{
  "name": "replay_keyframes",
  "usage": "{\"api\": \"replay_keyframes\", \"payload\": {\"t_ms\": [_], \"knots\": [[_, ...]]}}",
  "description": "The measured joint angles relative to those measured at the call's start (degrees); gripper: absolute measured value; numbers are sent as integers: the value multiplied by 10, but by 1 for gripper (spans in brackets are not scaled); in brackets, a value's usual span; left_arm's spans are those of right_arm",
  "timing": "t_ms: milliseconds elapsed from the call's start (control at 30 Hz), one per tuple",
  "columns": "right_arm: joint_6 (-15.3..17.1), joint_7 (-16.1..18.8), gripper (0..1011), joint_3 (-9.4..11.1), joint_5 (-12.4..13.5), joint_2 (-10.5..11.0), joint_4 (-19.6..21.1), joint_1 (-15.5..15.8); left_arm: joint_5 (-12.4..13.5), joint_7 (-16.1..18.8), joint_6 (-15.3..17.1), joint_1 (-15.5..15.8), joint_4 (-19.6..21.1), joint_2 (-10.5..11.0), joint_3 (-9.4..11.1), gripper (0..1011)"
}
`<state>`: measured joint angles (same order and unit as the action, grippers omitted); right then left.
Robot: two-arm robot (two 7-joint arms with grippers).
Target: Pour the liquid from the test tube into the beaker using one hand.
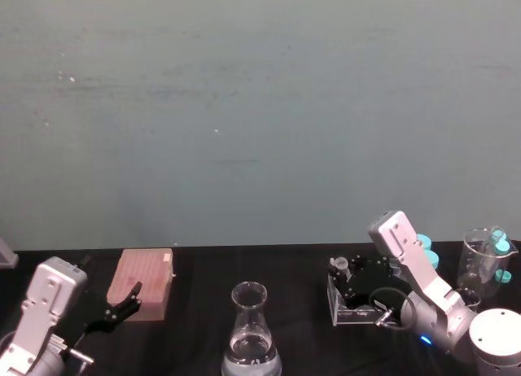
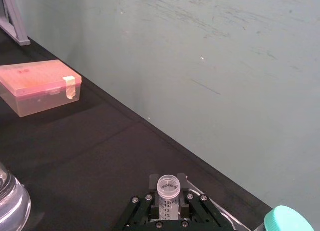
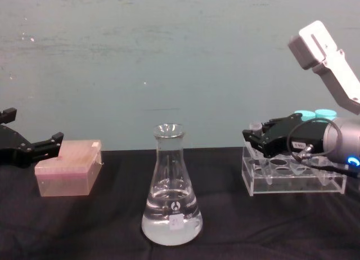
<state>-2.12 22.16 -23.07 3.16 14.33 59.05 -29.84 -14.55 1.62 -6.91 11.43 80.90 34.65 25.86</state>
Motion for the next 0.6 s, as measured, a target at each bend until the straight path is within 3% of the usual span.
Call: {"api": "replay_keyframes", "payload": {"t_ms": [600], "knots": [[-19, 8, 207, 13, 11, -5, 13, 10, 0, 0, 0, 0, 0, 0, 0, 1000]]}}
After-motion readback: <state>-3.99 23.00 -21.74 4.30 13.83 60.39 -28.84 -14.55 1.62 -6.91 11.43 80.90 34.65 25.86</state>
